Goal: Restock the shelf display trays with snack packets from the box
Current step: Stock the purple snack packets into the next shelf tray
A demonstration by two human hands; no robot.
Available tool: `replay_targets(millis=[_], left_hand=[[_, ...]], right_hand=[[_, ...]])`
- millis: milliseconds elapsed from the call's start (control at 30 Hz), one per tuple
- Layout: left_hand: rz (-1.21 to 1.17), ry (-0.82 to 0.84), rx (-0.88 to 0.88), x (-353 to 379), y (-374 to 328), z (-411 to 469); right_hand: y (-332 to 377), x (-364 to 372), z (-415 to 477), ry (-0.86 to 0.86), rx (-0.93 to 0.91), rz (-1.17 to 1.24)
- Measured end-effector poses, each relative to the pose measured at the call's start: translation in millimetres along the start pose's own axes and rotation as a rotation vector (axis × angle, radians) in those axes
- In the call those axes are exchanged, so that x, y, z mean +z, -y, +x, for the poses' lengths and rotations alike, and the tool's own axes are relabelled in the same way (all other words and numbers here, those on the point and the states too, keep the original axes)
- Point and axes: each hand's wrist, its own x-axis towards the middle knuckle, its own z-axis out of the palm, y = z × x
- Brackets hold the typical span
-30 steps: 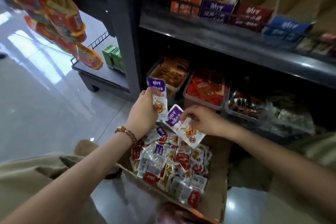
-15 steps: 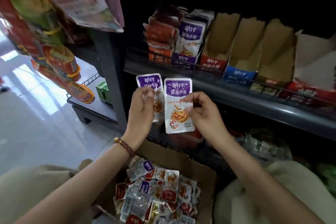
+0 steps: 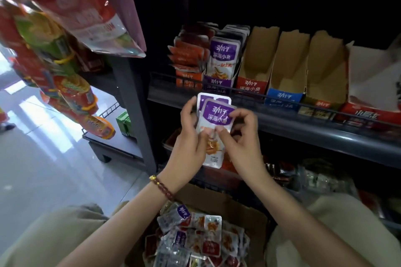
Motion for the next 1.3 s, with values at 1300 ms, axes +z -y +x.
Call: replay_targets(millis=[1300], left_hand=[[0.861,0.037,0.216,-5,35,86]], right_hand=[[36,-36,133,-0.158,-0.134,0.583]])
